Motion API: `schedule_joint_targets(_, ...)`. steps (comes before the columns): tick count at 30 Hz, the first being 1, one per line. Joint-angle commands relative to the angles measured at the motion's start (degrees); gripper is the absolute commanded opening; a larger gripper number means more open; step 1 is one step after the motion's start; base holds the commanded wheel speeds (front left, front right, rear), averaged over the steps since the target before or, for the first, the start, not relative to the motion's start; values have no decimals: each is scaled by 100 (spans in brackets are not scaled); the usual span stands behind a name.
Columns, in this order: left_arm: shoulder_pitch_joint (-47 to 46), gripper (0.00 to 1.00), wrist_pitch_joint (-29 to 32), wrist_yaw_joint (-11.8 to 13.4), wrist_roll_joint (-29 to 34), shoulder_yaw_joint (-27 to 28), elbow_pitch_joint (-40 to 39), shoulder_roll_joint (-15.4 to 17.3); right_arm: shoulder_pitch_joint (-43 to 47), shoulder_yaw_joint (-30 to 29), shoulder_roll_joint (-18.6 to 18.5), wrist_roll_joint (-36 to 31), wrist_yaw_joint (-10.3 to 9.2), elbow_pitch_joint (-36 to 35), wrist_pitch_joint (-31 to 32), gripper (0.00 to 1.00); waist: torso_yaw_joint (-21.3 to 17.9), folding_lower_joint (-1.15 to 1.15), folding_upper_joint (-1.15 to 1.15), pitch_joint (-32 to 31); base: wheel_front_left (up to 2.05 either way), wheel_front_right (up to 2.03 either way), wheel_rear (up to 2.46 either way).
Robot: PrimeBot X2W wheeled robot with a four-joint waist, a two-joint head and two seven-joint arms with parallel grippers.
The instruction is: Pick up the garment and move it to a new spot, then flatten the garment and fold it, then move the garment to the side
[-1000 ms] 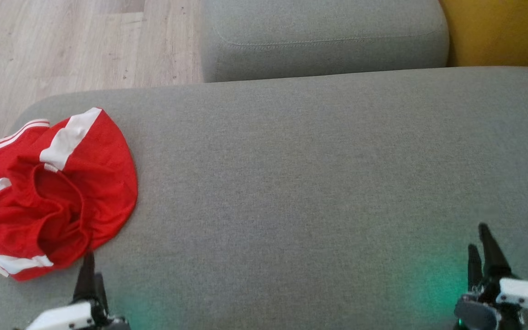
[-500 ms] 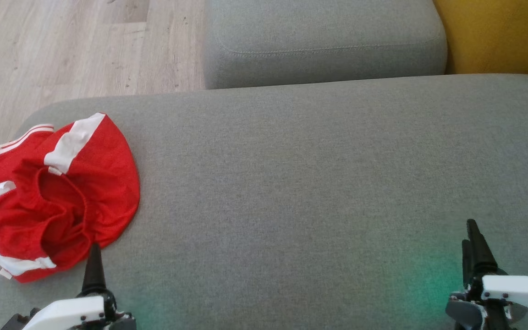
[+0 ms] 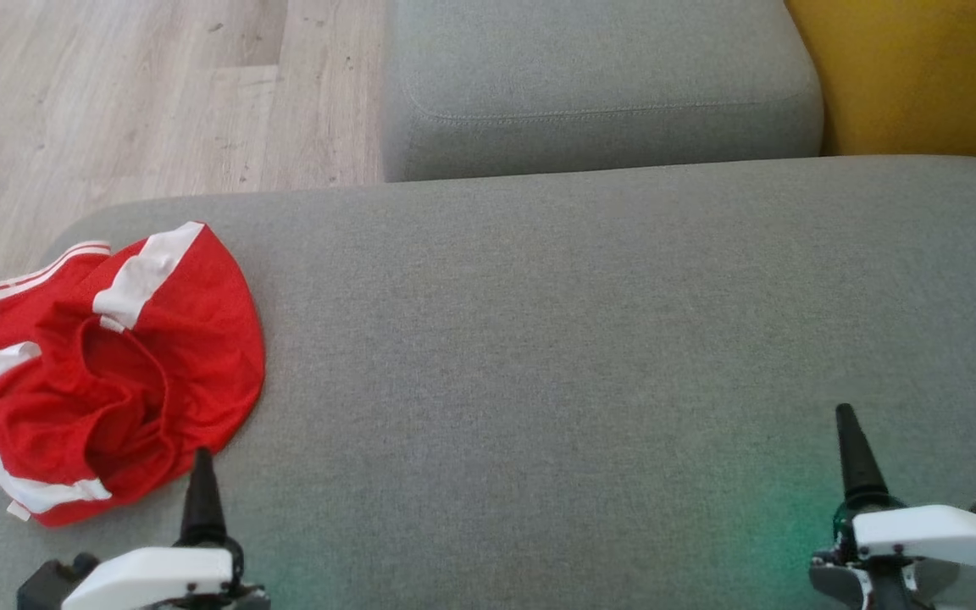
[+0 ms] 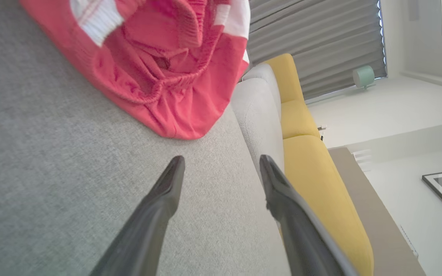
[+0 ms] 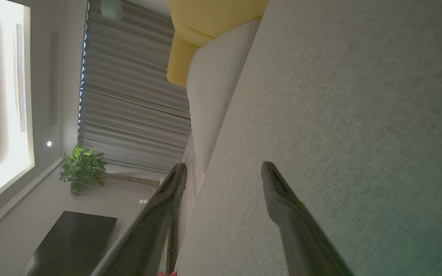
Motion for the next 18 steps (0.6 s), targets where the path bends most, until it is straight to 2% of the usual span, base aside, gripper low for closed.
schedule_joint_targets(1, -141, 100, -77, 42, 205, -24, -246, 25, -99, 94, -26, -216, 12, -223, -80, 100, 2, 0, 0, -14, 0, 0, 0)
schedule_joint_targets(18, -64, 100, -363, 266, 1458, -359, -512, 29, -40, 434, -32, -1409, 18, -299, -367, 100, -14, 0, 0, -164, 0, 0, 0)
